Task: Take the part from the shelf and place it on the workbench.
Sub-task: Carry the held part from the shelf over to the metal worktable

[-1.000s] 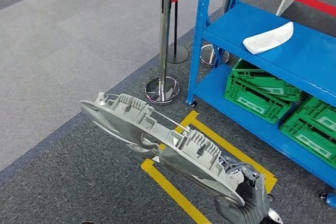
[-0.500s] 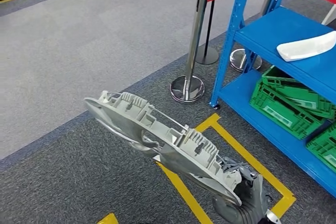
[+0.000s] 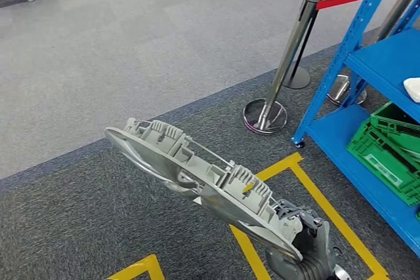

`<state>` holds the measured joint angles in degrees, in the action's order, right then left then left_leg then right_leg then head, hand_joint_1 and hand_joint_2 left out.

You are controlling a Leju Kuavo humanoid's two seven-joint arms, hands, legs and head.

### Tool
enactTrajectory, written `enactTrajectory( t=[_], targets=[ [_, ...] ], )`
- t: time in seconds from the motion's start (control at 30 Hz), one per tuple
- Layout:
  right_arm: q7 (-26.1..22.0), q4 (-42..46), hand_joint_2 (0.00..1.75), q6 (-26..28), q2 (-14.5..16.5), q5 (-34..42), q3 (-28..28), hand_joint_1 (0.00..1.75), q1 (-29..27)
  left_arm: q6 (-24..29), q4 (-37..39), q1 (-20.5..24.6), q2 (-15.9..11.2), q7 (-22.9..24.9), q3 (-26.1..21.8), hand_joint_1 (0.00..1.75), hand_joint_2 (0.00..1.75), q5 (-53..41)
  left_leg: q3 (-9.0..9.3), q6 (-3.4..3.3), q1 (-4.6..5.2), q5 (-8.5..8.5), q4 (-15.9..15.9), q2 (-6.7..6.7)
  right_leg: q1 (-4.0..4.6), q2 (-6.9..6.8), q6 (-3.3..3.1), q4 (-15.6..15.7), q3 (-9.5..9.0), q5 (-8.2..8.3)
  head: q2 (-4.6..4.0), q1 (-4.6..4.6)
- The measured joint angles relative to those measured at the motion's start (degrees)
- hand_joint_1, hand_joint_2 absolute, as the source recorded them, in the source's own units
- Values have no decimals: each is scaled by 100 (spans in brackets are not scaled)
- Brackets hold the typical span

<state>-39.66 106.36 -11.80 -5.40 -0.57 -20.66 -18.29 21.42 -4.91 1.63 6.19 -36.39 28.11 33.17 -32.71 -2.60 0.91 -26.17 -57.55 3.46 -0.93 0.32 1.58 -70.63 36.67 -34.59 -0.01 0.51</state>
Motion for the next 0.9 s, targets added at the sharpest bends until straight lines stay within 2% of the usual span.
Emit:
enactTrajectory(
  t=[0.03, 0.07, 0.1, 0.13, 0.17, 0.2, 0.23, 0.27, 0.3, 0.37, 0.4, 0.43, 0.47, 0.5, 0.57, 0.6, 0.63, 0.67, 0.73, 0.77, 0.8, 0.87, 0.9],
  targets=[
    [-1, 0, 175, 1, -5, 1, -6, 175, 2, -1, 2, 0, 2, -1, 2, 0, 175, 4, -4, 8, -1, -5, -23, 78, -4, 91, -16, 399, -179, 212, 0, -1],
    [-1, 1, 175, 2, -9, 0, -11, 175, 5, -2, 3, 5, 4, -2, 5, 0, 175, 10, -23, 23, 6, -15, -61, 151, -17, 221, -24, 773, -350, 351, -1, 1],
    [-2, 2, 175, 5, -11, -1, -17, 175, 6, -7, 6, 11, 6, -4, 11, 0, 175, 19, -51, 46, 5, -20, -94, 221, -26, 327, -30, 1035, -484, 428, -1, 2],
    [-4, 2, 175, 11, -14, -4, -20, 175, 7, -11, 9, 13, 8, -7, 18, 0, 175, 28, -84, 76, -1, -18, -119, 284, -27, 397, -36, 1158, -551, 434, -1, 3],
    [-4, 3, 175, 21, -18, -10, -22, 175, 8, -15, 16, 11, 9, -10, 25, 0, 175, 41, -116, 109, -10, -6, -131, 347, -19, 392, -45, 1182, -574, 420, -1, 6],
    [-5, 3, 175, 35, -21, -18, -25, 175, 9, -17, 25, 3, 9, -13, 32, 0, 175, 61, -139, 140, -25, 9, -130, 411, -13, 328, -67, 1185, -584, 436, 0, 6],
    [-4, 3, 175, 51, -24, -26, -28, 175, 13, -17, 34, -6, 9, -15, 38, 0, 175, 84, -158, 169, -28, 1, -149, 400, -14, 259, -94, 1202, -592, 452, 0, 7],
    [-4, 4, 175, 70, -25, -31, -33, 175, 15, -17, 41, -8, 11, -17, 48, 0, 175, 112, -200, 200, -25, -56, -231, 304, -20, 186, -121, 1221, -602, 466, 0, 25],
    [-4, 8, 175, 88, -26, -33, -39, 175, 12, -16, 45, -3, 11, -21, 66, 0, 175, 144, -292, 232, -23, -178, -430, 152, -29, 103, -143, 1239, -614, 474, 1, 41],
    [-7, 15, 175, 116, -27, -32, -48, 175, 5, -13, 45, 11, 13, -28, 112, 0, 175, 185, -614, 298, -47, -524, -1116, -169, -22, -66, -167, 1246, -626, 466, 1, 73],
    [-7, 17, 175, 121, -28, -33, -52, 175, 2, -11, 46, 16, 15, -30, 131, 0, 175, 203, -783, 325, -72, -653, -1466, -236, -18, -155, -171, 1246, -629, 458, 1, 72],
    [-6, 17, 175, 124, -28, -36, -55, 175, 1, -7, 46, 15, 19, -31, 143, 0, 175, 215, -884, 346, -97, -692, -1673, -265, -17, -236, -173, 1246, -632, 449, 1, 74],
    [-4, 17, 175, 125, -29, -38, -58, 175, 2, -4, 47, 12, 22, -31, 155, 0, 175, 228, -887, 360, -120, -625, -1677, -282, -17, -311, -169, 1246, -640, 439, 1, 74],
    [-3, 18, 175, 125, -29, -40, -62, 175, 3, 2, 48, 8, 24, -31, 168, 0, 175, 248, -773, 365, -137, -459, -1449, -315, -17, -382, -161, 1245, -656, 426, 1, 74],
    [-3, 25, 175, 125, -30, -42, -68, 175, 4, 12, 48, 12, 23, -32, 199, 0, 175, 274, -378, 346, -127, -110, -677, -516, -10, -505, -124, 1246, -696, 391, 0, 74],
    [-4, 28, 175, 125, -30, -43, -70, 175, 4, 16, 48, 22, 25, -33, 216, 0, 175, 284, -230, 316, -102, -19, -372, -617, 1, -557, -92, 1244, -708, 371, 0, 73],
    [-5, 32, 175, 125, -30, -44, -72, 175, 6, 17, 48, 29, 25, -35, 234, 0, 175, 286, -159, 283, -72, -1, -208, -684, 9, -606, -59, 1244, -717, 355, 0, 68],
    [-7, 33, 175, 125, -30, -44, -73, 175, 10, 17, 49, 31, 24, -38, 252, 0, 175, 289, -157, 245, -39, -31, -168, -686, 13, -656, -23, 1251, -725, 344, 0, 61],
    [-6, 38, 175, 125, -31, -45, -73, 175, 22, 18, 59, 15, 22, -40, 275, 0, 175, 292, -146, 159, -24, -13, -113, -567, -9, -717, 48, 1266, -765, 313, 1, 54],
    [-5, 43, 175, 126, -33, -46, -73, 175, 26, 19, 64, 9, 21, -43, 280, 0, 175, 293, -116, 114, -28, 3, -74, -508, -22, -635, 74, 1215, -757, 259, 0, 45],
    [-5, 48, 175, 126, -36, -45, -74, 175, 26, 19, 68, 12, 20, -45, 283, 0, 175, 295, -83, 70, -37, 25, -35, -448, -29, -490, 90, 1049, -688, 151, -1, 33],
    [-8, 54, 175, 127, -46, -44, -75, 175, 19, 19, 69, 28, 21, -50, 285, 0, 175, 295, -60, 4, -36, 45, -5, -327, -28, -154, 90, 365, -335, -172, -2, -3],
    [-8, 53, 175, 127, -52, -43, -76, 175, 15, 19, 69, 35, 22, -51, 285, 0, 175, 295, -63, -12, -26, 46, -8, -255, -23, -74, 87, -32, -109, -308, -2, -11]
  ],
)
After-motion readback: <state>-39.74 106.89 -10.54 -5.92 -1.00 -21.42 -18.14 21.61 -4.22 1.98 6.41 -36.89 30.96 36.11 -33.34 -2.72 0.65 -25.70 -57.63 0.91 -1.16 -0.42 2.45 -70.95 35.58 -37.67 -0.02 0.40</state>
